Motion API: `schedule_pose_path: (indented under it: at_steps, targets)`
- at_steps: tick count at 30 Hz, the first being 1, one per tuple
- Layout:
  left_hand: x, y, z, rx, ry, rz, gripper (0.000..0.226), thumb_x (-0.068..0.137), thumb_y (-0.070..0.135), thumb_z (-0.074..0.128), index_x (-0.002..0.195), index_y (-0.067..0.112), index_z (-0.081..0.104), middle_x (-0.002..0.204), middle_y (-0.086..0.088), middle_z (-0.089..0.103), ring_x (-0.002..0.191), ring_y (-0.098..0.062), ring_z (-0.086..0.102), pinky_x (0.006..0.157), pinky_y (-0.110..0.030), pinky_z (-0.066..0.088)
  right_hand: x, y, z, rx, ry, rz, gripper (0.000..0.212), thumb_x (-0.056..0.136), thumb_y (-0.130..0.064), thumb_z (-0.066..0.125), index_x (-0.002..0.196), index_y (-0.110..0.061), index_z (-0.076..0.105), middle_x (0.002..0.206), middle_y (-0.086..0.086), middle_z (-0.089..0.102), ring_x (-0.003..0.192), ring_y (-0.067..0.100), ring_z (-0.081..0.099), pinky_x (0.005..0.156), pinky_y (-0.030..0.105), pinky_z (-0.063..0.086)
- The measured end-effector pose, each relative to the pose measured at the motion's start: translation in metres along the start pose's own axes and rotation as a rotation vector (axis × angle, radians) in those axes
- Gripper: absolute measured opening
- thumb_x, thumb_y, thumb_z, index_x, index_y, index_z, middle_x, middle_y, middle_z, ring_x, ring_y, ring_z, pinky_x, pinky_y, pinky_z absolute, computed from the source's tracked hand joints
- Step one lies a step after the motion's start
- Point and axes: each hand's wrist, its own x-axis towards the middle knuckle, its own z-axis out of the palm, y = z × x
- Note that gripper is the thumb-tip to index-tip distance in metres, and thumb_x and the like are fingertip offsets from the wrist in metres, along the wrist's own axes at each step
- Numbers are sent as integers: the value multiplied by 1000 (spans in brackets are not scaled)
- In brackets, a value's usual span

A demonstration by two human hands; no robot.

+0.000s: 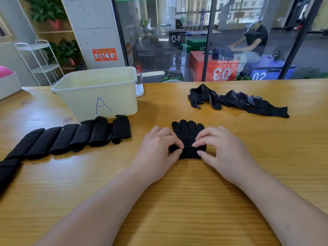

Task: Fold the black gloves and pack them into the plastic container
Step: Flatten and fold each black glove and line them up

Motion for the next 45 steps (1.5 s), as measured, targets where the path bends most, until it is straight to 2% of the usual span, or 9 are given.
schedule_pose_path:
  at_steps: [7, 10, 15, 18, 23, 27, 34, 40, 45]
  targets:
    - [-2, -7, -2, 111, -64, 36, 34, 100, 58, 62, 123, 38, 77, 119, 25, 68, 115, -4, 50, 102, -34, 43, 0, 2, -6, -130, -111, -26, 32, 102, -56, 52, 123, -44, 74, 118, -37, 61, 105, -2, 45, 76, 27, 52]
    - [-2, -10, -6, 109, -132, 34, 46, 95, 63, 67, 134, 38, 72, 127, 26, 64, 120, -3, 47, 107, -36, 44, -1, 5, -10, -109, -181, -33, 42, 96, -67, 58, 131, -47, 67, 126, -39, 57, 112, -2, 44, 84, 30, 54]
    - [-2, -9, -4, 88, -135, 33, 34, 103, 44, 64, 135, 34, 71, 124, 23, 61, 118, -5, 46, 107, -39, 45, 1, 6, -6, -75, -152, -14, 35, 100, -50, 65, 134, -43, 68, 122, -36, 60, 102, -4, 46, 87, 27, 50]
    - [-1, -7, -4, 12, -135, -10, 30, 106, 41, 62, 133, 33, 72, 119, 23, 59, 113, -6, 47, 104, -32, 45, 1, 6, -5, 45, -104, 72, 35, 101, -46, 66, 136, -49, 64, 103, -33, 60, 96, -5, 53, 86, 23, 46]
    - [-1, -9, -4, -161, -93, -153, 21, 103, 44, 65, 123, 41, 68, 100, 25, 66, 106, 1, 54, 91, -21, 46, 2, 9, -2, 284, -41, 223, 36, 99, -45, 71, 133, -50, 64, 97, -32, 73, 94, -11, 61, 78, 15, 43]
    - [0, -8, -4, -252, -61, -226, 22, 101, 45, 70, 121, 43, 64, 93, 25, 73, 98, 1, 62, 89, -25, 50, 2, 4, -2, 351, -30, 251, 28, 98, -43, 73, 124, -47, 65, 89, -32, 75, 85, 1, 65, 74, 16, 46]
    - [4, -5, 3, -118, 2, -174, 16, 100, 43, 70, 113, 42, 62, 92, 21, 62, 97, 1, 54, 92, -33, 50, 3, 3, 4, 59, 83, 194, 14, 93, -45, 75, 106, -44, 69, 100, -23, 57, 82, -3, 55, 66, 24, 46]
    - [8, -5, 4, -40, 6, -63, 10, 103, 27, 69, 108, 32, 76, 108, 22, 58, 101, -2, 53, 92, -30, 50, 2, 2, 6, -85, 44, 40, 28, 93, -12, 72, 101, -38, 80, 107, -30, 65, 95, -2, 49, 69, 23, 49]
    - [6, -8, 0, 1, -65, -36, 23, 106, 41, 59, 117, 32, 78, 110, 23, 63, 100, -5, 52, 91, -36, 51, 2, -1, 0, -146, -26, 63, 27, 98, -33, 57, 114, -42, 77, 113, -36, 64, 103, -1, 47, 69, 18, 45]
